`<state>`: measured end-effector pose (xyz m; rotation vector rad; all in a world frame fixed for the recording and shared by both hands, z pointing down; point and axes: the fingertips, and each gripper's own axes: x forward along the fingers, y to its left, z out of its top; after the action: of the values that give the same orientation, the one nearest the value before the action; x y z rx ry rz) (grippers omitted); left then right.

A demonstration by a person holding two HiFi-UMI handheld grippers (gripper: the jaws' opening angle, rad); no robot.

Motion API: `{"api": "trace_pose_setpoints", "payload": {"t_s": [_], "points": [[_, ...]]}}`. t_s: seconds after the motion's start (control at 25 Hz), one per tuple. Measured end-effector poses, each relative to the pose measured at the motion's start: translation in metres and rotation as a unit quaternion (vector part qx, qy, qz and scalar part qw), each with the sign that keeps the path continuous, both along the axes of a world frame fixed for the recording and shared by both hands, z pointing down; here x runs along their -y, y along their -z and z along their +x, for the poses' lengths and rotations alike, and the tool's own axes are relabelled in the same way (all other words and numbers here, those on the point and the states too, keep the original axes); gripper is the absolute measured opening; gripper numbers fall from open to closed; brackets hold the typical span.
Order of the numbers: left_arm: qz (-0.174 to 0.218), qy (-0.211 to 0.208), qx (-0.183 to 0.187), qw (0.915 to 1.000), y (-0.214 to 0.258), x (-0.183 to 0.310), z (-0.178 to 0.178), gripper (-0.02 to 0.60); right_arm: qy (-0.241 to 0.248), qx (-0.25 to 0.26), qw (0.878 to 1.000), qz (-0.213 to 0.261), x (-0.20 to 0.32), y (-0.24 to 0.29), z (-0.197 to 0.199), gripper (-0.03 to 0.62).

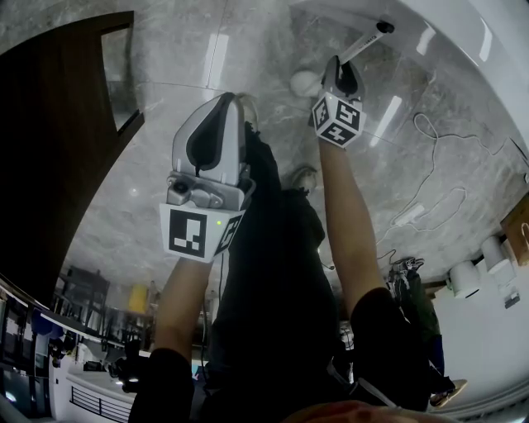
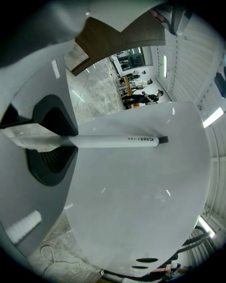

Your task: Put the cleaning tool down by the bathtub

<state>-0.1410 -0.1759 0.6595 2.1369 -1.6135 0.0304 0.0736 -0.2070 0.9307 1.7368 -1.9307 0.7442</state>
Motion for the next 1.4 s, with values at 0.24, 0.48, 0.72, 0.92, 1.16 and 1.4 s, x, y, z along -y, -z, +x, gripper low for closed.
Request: {"api": "trace_pose_setpoints", "payload": {"t_s": [0.24,0.48,0.72,0.92,1.16,1.4], "points": [[0.002,0.004,0.001,1.0000,0.005,-0.002,0.000,0.008,0.003,-0.004,1.000,-0.010,-0.006,-0.001,0.000,0.097],[0.003,0.010,0.003,0.9999,0.013,-0.008,-0.004,0.009,0.005,-0.008,1.000,-0.012,-0.013,0.005,0.000,0.102],[0.006,0.013,0.003,0.9999,0.027,-0.014,-0.001,0.009,0.007,-0.011,1.000,-0.014,-0.022,0.016,0.005,0.103],[0.016,0.013,0.004,0.9998,0.050,-0.020,0.001,0.008,0.009,-0.009,1.000,-0.014,-0.033,0.037,0.006,0.100],[0.028,0.019,0.001,0.9994,0.084,-0.029,0.005,0.008,0.018,-0.005,1.000,-0.014,-0.049,0.069,0.008,0.053],[0.042,0.022,0.002,0.9989,0.130,-0.040,0.012,0.008,0.018,0.002,1.000,-0.021,-0.072,0.112,0.013,0.004]]}}
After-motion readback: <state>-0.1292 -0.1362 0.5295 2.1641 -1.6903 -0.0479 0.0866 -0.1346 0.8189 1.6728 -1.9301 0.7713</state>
